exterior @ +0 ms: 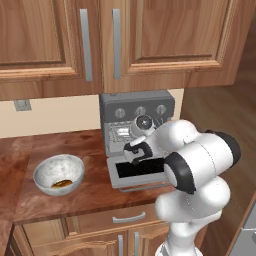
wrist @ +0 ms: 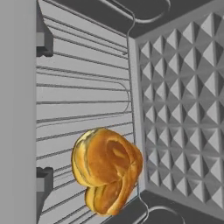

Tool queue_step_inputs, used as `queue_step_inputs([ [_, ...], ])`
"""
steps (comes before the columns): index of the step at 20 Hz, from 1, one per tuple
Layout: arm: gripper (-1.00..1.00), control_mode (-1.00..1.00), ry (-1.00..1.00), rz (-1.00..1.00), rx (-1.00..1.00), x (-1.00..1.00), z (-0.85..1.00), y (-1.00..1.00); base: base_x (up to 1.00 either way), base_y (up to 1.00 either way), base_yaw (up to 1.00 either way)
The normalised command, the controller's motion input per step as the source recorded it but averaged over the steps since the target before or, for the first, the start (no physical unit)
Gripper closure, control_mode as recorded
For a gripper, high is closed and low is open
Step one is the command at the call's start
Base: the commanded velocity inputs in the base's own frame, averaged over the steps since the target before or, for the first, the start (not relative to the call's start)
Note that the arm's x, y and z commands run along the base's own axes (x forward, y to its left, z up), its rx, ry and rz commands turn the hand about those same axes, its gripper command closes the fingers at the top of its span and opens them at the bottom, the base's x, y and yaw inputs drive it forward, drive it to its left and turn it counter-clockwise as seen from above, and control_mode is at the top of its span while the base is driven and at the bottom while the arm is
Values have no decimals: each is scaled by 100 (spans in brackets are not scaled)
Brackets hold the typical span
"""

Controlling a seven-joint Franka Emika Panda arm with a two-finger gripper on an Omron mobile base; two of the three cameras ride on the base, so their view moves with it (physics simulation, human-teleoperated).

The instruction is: Pick up the heated bread from the toaster oven and place it in the bowl. Then move the bread bowl to the dining counter.

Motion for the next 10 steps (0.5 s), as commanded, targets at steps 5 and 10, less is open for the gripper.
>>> queue_step_inputs([
  [5, -100, -100, 0, 0, -5, 10, -47, 3, 0, 0, 0],
  [10, -100, -100, 0, 0, -7, 2, -48, 0, 0, 0, 0],
])
